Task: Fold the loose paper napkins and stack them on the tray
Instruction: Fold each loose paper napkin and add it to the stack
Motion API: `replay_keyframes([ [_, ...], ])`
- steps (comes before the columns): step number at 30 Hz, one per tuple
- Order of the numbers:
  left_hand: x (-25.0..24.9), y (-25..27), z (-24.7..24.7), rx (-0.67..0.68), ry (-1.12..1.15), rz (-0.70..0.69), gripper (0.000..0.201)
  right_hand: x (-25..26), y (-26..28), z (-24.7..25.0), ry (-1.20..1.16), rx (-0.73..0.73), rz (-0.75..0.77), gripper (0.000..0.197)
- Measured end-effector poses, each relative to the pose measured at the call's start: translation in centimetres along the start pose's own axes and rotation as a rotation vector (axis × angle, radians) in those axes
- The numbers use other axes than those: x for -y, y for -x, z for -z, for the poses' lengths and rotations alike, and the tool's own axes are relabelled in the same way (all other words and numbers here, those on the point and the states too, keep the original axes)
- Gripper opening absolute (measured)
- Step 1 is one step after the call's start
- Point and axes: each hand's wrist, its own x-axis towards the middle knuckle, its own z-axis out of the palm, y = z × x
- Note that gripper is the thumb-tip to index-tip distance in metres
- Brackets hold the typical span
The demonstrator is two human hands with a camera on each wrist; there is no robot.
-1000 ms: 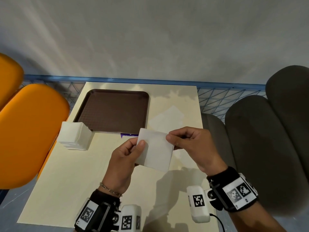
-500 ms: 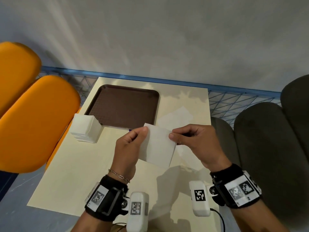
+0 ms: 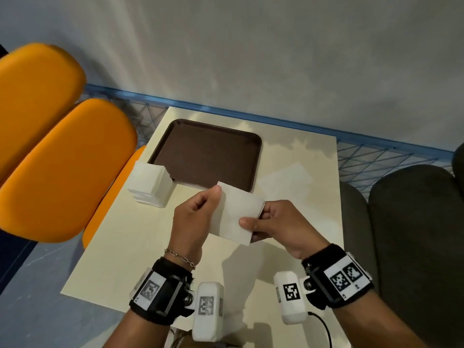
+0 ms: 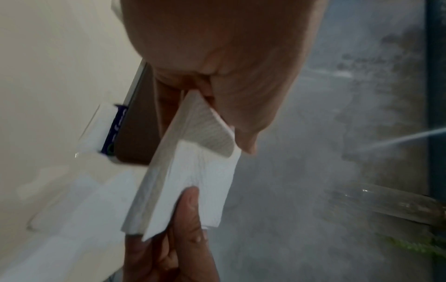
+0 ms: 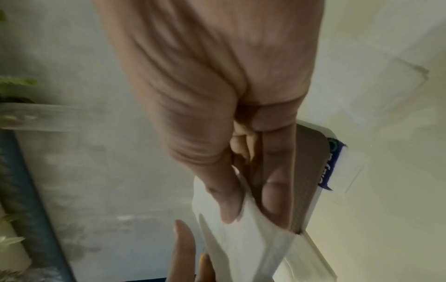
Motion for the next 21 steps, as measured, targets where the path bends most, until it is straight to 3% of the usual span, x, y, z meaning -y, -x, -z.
replay_keyframes([
  [4, 0.7, -0.9, 4.3, 0.045, -0.001, 0.1, 0.025, 0.0, -2.3, -2.8, -0.049, -0.021, -0.013, 0.027],
  [9, 1.2, -2.6, 9.0, 0.016, -0.003, 0.133, 0.015, -0.1, -5.2, -6.3, -0.066, -0.008, -0.039, 0.027],
  [12, 0.9, -3.5, 11.4, 0.055, 0.012, 0.163, 0.018, 0.0, -6.8, -8.4, -0.079, -0.036, -0.05, 0.024],
  [21, 1.5, -7.7, 19.1, -0.005, 0.05, 0.207, 0.016, 0.0, -12.3, -15.0, 0.028, 0.026, -0.12, 0.033],
])
